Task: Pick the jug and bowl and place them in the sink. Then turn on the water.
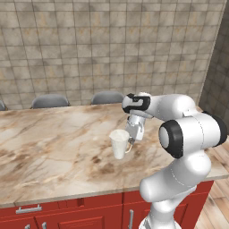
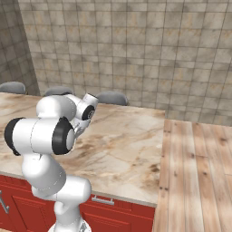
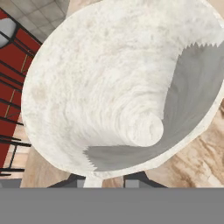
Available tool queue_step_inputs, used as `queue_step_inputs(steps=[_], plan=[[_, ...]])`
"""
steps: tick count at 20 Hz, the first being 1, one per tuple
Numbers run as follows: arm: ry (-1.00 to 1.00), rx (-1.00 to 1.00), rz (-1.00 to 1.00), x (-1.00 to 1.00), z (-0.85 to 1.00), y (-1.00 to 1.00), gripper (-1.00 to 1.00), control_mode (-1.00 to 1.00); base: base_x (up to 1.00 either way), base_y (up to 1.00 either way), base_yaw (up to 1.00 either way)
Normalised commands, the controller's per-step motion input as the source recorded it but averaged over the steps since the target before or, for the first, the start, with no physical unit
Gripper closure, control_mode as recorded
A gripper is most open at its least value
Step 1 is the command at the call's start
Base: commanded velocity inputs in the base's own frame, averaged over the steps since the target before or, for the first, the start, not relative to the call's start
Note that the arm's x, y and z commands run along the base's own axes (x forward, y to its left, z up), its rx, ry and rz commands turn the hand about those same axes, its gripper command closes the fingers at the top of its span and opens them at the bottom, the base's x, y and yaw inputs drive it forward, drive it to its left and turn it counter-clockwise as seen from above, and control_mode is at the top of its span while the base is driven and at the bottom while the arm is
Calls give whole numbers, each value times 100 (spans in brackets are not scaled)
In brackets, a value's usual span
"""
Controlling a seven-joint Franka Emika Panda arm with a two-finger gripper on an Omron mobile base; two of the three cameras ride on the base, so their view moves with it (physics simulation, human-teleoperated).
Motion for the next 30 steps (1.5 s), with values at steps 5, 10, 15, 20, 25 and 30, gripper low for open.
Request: queue_step_inputs(steps=[5,10,15,20,25,30], plan=[[0,0,0,0,0,0,100,-100,0,0,0],[0,0,0,0,0,0,100,-100,0,0,0],[0,0,0,0,12,1,100,-100,0,0,0],[0,0,0,0,31,0,100,-100,0,0,0],[0,0,0,0,38,0,100,-100,0,0,0],[0,0,0,0,31,0,100,-100,0,0,0]])
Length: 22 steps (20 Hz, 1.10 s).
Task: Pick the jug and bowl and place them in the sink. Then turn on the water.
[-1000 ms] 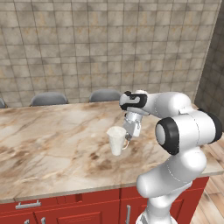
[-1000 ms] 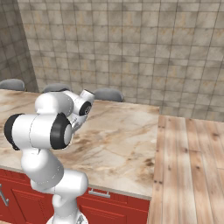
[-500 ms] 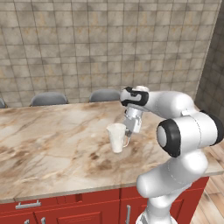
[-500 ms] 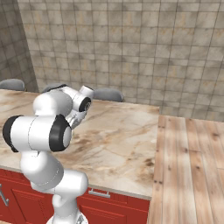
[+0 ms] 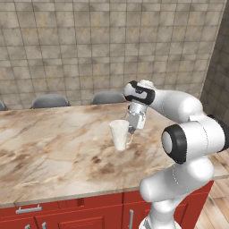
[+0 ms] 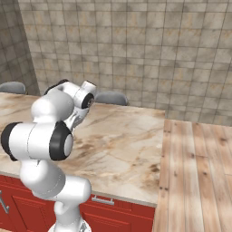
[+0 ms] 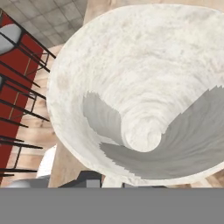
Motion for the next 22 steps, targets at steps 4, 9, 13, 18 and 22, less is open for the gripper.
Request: queue_step_inputs(steps=[4,9,13,18,22], plan=[[0,0,0,0,26,0,100,-100,0,0,0],[0,-1,0,0,21,0,100,-100,0,0,0],[0,-2,0,0,11,0,100,-100,0,0,0],[-2,-2,1,0,0,-2,100,-100,0,0,0],[0,0,0,0,0,0,100,-100,0,0,0]])
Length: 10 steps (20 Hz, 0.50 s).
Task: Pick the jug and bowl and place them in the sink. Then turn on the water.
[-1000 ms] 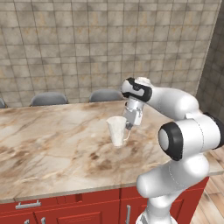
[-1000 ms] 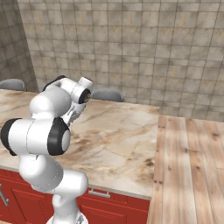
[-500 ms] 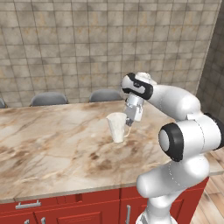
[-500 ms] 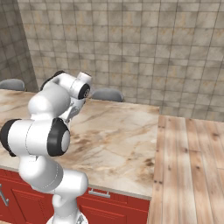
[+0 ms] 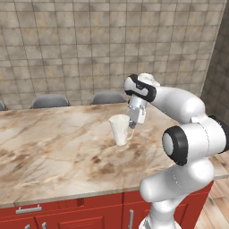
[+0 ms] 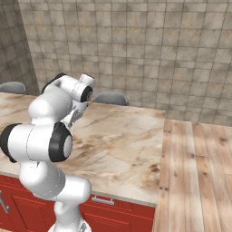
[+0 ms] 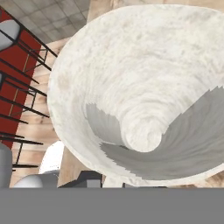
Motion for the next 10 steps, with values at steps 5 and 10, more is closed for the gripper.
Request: queue_step_inputs(steps=[5,10], plan=[[0,0,0,0,5,0,100,-100,0,0,0],[0,0,0,0,9,0,100,-100,0,0,0]])
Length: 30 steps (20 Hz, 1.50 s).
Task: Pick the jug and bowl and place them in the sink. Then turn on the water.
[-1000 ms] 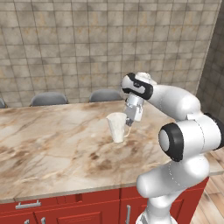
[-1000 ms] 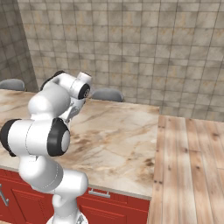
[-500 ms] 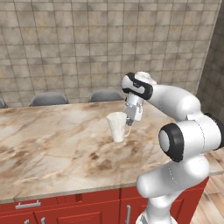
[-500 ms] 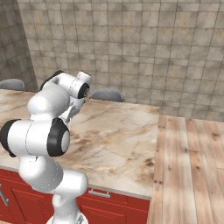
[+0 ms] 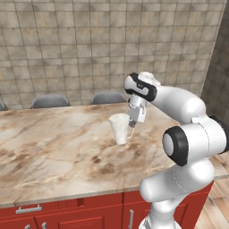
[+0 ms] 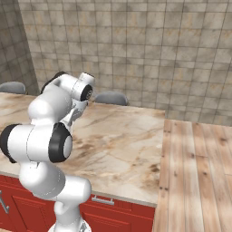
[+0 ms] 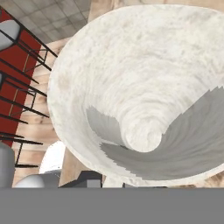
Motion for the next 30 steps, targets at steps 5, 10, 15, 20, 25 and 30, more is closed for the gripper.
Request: queue_step_inputs(steps=[5,10,15,20,25,30], plan=[[0,0,0,0,15,0,100,-100,0,0,0],[0,0,0,0,16,0,100,-100,0,0,0],[0,0,0,0,19,0,100,-100,0,0,0],[0,0,0,0,16,0,100,-100,0,0,0],[0,0,0,0,3,0,100,-100,0,0,0],[0,0,0,0,2,0,100,-100,0,0,0]])
